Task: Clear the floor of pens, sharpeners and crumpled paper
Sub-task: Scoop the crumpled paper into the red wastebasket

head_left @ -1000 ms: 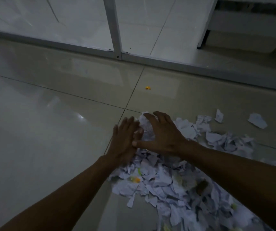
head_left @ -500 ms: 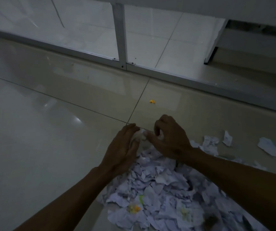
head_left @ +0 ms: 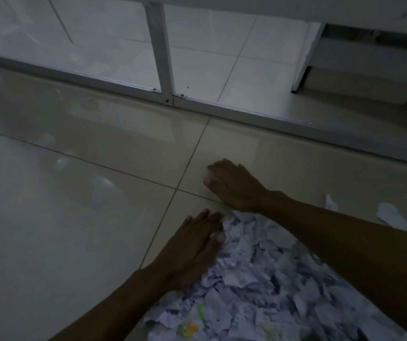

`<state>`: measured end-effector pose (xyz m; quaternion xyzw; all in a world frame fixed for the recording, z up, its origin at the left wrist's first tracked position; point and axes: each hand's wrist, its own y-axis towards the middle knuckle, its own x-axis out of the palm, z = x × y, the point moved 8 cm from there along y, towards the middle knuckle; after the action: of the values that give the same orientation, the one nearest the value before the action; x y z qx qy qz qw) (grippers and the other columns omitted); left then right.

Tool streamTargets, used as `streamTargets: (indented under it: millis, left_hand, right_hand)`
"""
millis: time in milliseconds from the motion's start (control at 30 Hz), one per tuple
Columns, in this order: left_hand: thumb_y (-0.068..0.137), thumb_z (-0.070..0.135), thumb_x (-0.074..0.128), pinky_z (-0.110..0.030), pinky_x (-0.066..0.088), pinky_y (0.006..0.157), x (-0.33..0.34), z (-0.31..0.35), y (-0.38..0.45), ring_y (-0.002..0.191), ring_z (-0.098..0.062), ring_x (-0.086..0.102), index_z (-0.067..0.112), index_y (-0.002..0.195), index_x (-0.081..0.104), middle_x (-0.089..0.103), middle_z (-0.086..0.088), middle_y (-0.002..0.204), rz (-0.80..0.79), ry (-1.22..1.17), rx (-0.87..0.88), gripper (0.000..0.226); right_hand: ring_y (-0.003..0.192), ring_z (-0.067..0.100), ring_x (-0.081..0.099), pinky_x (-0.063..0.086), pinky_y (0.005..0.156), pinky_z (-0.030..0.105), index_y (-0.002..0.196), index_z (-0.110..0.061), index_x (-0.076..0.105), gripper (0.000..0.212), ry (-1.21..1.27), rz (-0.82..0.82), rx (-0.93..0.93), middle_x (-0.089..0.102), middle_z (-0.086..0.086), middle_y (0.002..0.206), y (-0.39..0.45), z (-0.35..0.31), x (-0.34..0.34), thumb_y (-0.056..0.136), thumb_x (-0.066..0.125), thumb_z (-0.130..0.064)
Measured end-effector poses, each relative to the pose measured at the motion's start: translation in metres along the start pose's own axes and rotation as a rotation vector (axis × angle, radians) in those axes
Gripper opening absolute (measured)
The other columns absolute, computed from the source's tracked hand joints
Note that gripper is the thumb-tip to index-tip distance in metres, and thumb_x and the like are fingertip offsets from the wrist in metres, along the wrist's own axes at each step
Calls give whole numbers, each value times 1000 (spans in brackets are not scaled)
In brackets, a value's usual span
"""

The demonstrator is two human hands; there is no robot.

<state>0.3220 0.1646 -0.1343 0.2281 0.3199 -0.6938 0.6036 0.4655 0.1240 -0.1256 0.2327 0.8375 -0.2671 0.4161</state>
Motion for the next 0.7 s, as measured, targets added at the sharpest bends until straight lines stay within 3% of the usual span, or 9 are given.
streamTargets:
  millis: [100, 167, 233, 333, 433, 500, 567, 633, 700]
  left_hand:
    - [88, 72, 11, -16, 12, 115, 0, 10, -9, 133, 10, 27, 26, 136, 49, 42, 21, 139, 73, -126, 20, 76]
    - [93, 64, 19, -24, 28, 111, 3, 16, -13, 129, -1, 43, 26, 131, 55, 53, 13, 135, 113, -170, 31, 65]
    - [96, 51, 26, -29, 42, 96, -1, 23, -15, 110, -13, 58, 22, 117, 63, 65, 3, 115, 186, -141, 56, 52]
    - [98, 41, 28, -35, 45, 79, -7, 39, -14, 86, -17, 59, 14, 95, 65, 66, -1, 91, 268, -69, 87, 47]
    - [98, 32, 35, -23, 39, 86, -12, 49, -11, 97, -13, 55, 8, 107, 66, 67, -5, 106, 345, -44, 66, 41]
    - [96, 35, 35, -17, 34, 90, -16, 52, -9, 106, -15, 55, 7, 116, 63, 63, -5, 116, 367, -13, 27, 45]
    - [94, 49, 28, -21, 33, 91, -18, 55, -7, 110, -19, 54, 9, 118, 61, 60, -4, 121, 350, 7, 4, 57]
    - [91, 55, 26, -23, 33, 89, -19, 55, -5, 110, -19, 53, 11, 119, 60, 59, -3, 121, 340, 12, -17, 63]
    - [93, 50, 31, -25, 34, 89, -20, 55, -4, 110, -21, 53, 10, 121, 59, 59, -5, 121, 346, 6, -34, 56]
  right_hand:
    - [149, 13, 6, -5, 121, 36, 154, -25, 20, 61, 33, -29, -31, 21, -1, 160, -47, -7, 10, 100, 22, -53]
    - [148, 12, 9, -8, 120, 33, 153, -29, 19, 65, -1, -46, -59, 24, -3, 159, -80, -5, 16, 95, 16, -58]
    - [147, 12, 15, -8, 120, 31, 152, -30, 19, 75, -25, -45, -102, 28, -5, 157, -109, -3, 17, 87, 7, -65]
    - [144, 16, 26, 5, 120, 32, 149, -25, 30, 75, 45, 84, -142, 35, 0, 154, -141, 10, 4, 92, 7, -66]
    - [144, 19, 26, 13, 116, 26, 146, -22, 39, 63, 51, 319, 111, 34, 6, 154, -150, 63, -24, 97, 22, -59]
    - [147, 24, 18, 11, 120, 36, 148, -27, 34, 67, 17, 377, 343, 25, 8, 158, -154, 108, -38, 94, 19, -64]
    - [148, 29, 11, 9, 120, 47, 150, -33, 26, 71, -15, 243, 455, 17, 8, 161, -155, 138, -36, 92, 12, -70]
    - [149, 29, 3, 4, 120, 48, 152, -35, 22, 74, 2, 66, 419, 9, 5, 163, -158, 140, -23, 90, 6, -73]
    - [150, 24, -3, -1, 120, 45, 152, -35, 21, 59, -16, -18, 367, 1, 2, 163, -166, 123, -13, 98, 12, -59]
